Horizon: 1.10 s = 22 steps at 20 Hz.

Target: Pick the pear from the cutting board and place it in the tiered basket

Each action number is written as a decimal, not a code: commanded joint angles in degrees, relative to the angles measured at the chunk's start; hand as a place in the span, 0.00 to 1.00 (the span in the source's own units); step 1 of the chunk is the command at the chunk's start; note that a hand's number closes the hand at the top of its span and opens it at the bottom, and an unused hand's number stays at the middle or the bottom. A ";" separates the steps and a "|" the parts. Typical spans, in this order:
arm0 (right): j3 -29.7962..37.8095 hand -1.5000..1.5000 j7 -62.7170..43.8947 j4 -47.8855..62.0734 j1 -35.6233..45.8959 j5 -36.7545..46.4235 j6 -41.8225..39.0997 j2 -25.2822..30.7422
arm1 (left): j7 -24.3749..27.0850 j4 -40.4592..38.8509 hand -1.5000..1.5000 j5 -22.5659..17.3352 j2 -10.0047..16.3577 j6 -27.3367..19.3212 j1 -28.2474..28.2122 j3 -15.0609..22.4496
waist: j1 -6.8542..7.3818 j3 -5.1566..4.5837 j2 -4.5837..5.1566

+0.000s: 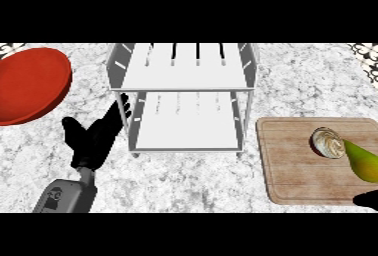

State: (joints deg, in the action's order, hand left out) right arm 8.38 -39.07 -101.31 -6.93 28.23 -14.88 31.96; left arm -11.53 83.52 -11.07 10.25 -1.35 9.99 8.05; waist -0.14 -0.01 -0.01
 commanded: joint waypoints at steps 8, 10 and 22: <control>1.77 0.00 6.56 9.95 4.89 6.93 1.97 -6.89 | -1.95 3.56 0.50 1.79 -1.59 2.83 -1.60 -2.61 | 0.18 0.01 -0.01; 3.66 0.00 8.87 13.56 6.15 6.40 1.98 -6.52 | 2.50 -2.56 0.50 3.21 -2.58 2.69 -0.27 -3.79 | 0.12 0.01 0.03; 6.43 0.00 18.88 25.48 7.17 9.47 5.50 -8.31 | -3.45 -0.08 0.50 4.10 -3.86 3.66 1.86 -5.20 | 0.07 0.01 0.02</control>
State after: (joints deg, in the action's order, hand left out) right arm 15.21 -23.07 -79.27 0.72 36.39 -11.44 25.43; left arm -13.76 84.64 -7.43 6.93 2.48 10.28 3.56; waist -0.04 -0.41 -0.19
